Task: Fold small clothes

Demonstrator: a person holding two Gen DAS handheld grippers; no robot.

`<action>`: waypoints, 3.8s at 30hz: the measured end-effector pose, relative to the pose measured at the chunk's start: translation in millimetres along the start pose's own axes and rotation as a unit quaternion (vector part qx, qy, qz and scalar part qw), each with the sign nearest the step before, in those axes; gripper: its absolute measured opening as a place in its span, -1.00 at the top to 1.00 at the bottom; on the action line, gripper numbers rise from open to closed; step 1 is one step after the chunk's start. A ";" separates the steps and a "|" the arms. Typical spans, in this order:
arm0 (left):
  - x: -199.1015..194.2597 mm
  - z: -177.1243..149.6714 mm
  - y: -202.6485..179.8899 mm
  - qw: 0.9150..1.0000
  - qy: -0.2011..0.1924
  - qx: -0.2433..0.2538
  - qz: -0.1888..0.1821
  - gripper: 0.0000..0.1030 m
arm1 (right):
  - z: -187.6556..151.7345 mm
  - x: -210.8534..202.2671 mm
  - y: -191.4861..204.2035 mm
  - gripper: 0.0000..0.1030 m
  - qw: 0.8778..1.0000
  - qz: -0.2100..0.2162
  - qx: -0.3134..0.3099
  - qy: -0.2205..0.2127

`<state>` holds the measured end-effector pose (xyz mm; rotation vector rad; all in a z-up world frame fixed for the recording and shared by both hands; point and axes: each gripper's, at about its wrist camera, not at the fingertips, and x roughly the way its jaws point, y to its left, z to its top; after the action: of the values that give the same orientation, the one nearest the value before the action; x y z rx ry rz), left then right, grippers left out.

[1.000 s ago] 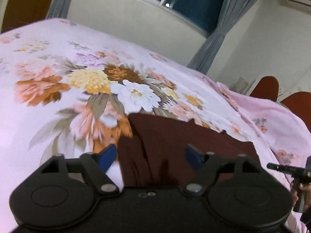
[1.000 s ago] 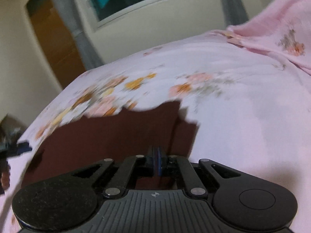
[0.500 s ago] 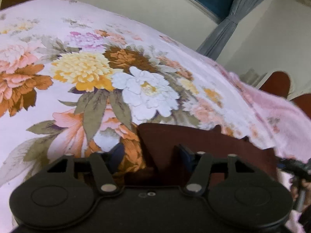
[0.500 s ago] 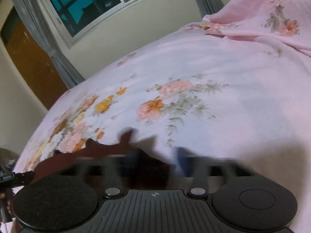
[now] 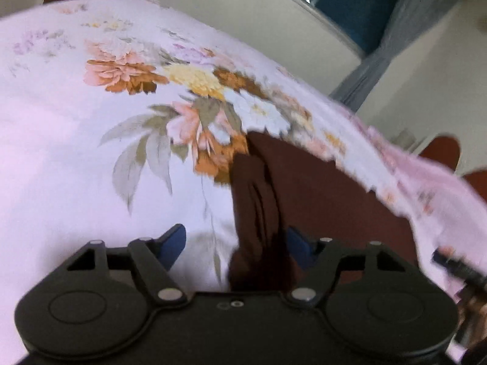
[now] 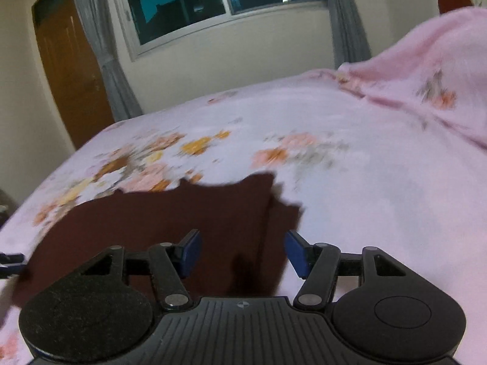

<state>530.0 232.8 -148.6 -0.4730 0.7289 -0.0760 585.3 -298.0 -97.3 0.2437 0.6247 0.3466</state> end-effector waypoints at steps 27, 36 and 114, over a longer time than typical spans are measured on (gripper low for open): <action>30.0 42.3 -30.6 0.993 -0.038 0.110 -0.020 -0.14 | 24.5 24.0 -23.0 -0.17 1.000 0.000 0.021 -0.006; 118.1 104.9 -10.7 0.992 0.056 0.054 -0.103 0.05 | 61.2 69.9 -75.0 0.26 0.993 0.063 0.103 0.006; 127.2 62.9 -82.4 0.984 0.040 0.169 -0.037 0.08 | 38.1 120.8 -6.9 0.83 0.997 -0.001 -0.022 0.071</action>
<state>674.4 154.7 -150.8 -0.1724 0.7600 -0.2848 701.6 -262.1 -133.3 0.1780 0.7565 0.3771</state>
